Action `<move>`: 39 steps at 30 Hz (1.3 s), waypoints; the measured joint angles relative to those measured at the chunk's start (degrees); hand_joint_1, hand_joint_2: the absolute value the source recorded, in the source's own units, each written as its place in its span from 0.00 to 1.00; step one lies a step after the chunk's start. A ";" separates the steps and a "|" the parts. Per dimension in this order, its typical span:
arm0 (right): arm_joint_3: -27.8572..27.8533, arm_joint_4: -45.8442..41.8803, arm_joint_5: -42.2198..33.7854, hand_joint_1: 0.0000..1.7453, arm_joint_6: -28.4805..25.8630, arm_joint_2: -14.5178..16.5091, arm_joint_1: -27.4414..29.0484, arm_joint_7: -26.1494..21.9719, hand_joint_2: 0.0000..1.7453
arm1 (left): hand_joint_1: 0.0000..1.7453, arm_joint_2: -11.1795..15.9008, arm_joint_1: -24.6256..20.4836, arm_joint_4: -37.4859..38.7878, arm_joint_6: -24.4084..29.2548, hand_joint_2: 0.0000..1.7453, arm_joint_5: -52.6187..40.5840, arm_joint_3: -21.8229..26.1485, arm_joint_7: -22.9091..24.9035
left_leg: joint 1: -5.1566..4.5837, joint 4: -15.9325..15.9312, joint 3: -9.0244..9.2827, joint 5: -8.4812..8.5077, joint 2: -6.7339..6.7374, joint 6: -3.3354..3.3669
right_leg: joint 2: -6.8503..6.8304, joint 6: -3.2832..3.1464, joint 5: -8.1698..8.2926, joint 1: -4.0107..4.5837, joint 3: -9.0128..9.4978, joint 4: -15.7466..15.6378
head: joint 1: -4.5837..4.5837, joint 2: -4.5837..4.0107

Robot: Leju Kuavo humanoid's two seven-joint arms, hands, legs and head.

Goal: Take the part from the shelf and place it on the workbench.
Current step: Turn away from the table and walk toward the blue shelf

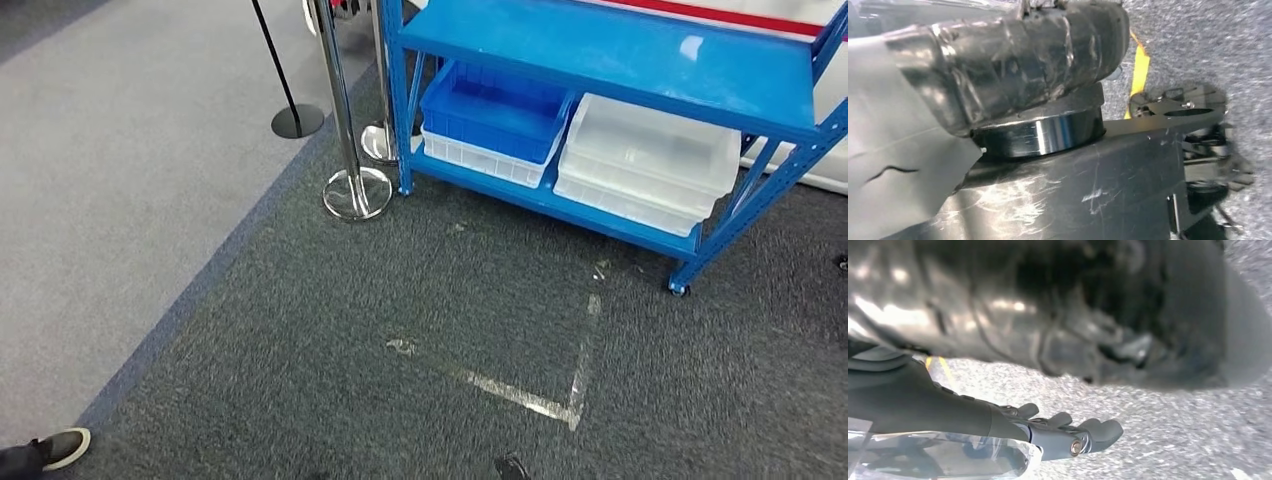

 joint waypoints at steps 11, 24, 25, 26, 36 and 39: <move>0.01 0.10 -0.17 0.00 -0.20 0.01 0.00 0.04 0.00 | 0.00 0.03 0.41 0.00 -0.06 0.00 0.00 0.00 0.01 | -0.49 -7.35 -1.91 8.45 0.72 1.69 | -0.35 1.75 -4.66 0.08 5.29 -0.06 | 0.22 0.00; 0.02 0.15 -3.26 0.00 -0.67 -0.16 0.22 1.18 0.00 | 0.00 -0.25 0.20 0.00 -0.26 0.00 -0.19 0.00 0.62 | -0.61 -7.94 6.86 1.75 -0.01 2.31 | -0.42 1.66 2.71 0.40 -6.31 2.83 | 0.92 0.00; 0.02 0.16 -3.77 0.00 -0.77 -0.16 0.22 1.22 0.00 | 0.00 -0.27 0.19 0.00 -0.26 0.00 -0.28 0.00 0.83 | -0.73 -7.68 7.15 1.33 0.10 1.98 | -0.34 1.38 3.28 0.49 -6.27 2.37 | 0.96 0.00; 0.02 0.16 -4.14 0.00 -0.88 -0.16 0.14 1.23 0.00 | 0.00 -0.26 0.19 0.00 -0.27 0.00 -0.38 0.00 0.97 | -0.78 -7.72 7.33 1.08 0.19 1.68 | -0.05 1.04 3.17 0.40 -5.98 2.45 | 0.94 0.00; -0.08 0.17 -8.37 0.00 -1.96 -0.23 0.05 0.76 0.00 | 0.00 -0.25 0.01 0.00 -1.05 0.00 -0.48 0.00 1.25 | 0.09 1.30 -1.07 0.33 -0.03 -0.15 | 3.61 -0.20 1.99 0.09 -3.38 1.45 | 0.65 0.00; -0.54 0.19 -10.56 0.00 -2.45 -0.19 -0.15 0.73 0.00 | 0.00 -0.23 0.22 0.00 -1.37 0.00 -0.40 0.00 1.72 | 0.07 -6.56 0.75 4.82 -3.15 0.67 | 5.47 0.31 1.79 -0.07 -3.18 1.53 | 0.68 -0.01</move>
